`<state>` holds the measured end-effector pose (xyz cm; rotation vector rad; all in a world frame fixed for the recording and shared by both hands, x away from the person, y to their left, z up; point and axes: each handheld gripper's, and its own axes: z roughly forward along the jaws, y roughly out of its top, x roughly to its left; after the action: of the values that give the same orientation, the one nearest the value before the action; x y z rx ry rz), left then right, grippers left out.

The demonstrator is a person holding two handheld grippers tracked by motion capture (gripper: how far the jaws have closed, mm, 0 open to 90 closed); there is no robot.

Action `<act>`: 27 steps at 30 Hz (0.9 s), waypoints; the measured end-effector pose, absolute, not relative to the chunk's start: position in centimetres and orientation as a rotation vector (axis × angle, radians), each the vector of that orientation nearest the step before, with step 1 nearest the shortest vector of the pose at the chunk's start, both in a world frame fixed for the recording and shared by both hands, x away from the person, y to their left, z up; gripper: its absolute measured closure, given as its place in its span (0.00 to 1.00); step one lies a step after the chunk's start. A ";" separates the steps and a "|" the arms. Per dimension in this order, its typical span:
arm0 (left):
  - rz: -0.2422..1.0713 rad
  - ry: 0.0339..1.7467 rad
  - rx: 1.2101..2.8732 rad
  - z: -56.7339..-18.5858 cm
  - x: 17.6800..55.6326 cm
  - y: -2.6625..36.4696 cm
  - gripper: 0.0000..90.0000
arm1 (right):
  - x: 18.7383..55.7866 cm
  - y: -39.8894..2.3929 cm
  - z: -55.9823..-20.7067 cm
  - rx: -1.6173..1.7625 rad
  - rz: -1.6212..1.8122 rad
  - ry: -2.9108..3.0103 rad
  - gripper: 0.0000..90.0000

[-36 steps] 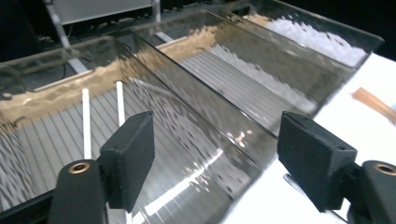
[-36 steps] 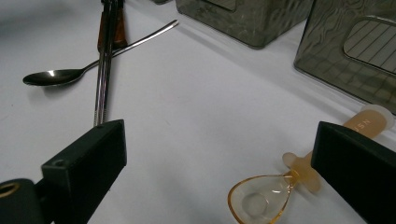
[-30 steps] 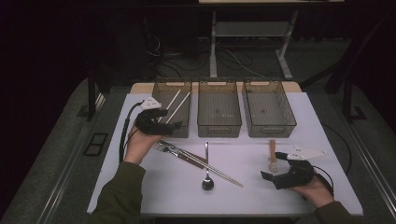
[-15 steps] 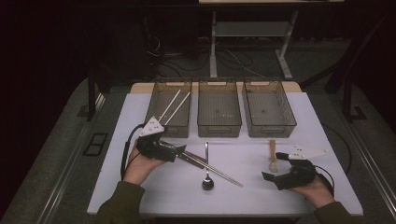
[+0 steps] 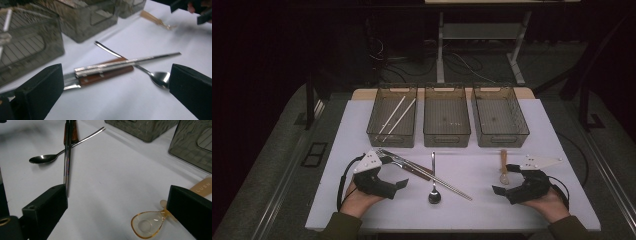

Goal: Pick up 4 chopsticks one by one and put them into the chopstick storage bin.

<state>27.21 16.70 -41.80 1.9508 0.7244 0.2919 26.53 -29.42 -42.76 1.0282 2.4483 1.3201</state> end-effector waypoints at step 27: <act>0.242 0.713 2.000 -42.7 26.2 16.4 0.00 | 28.0 -24.7 -42.1 0.896 1.343 2.622 0.51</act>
<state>26.21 16.41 -42.75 1.9995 0.7128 0.2418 27.96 -24.70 -42.11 0.8960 2.6217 1.3431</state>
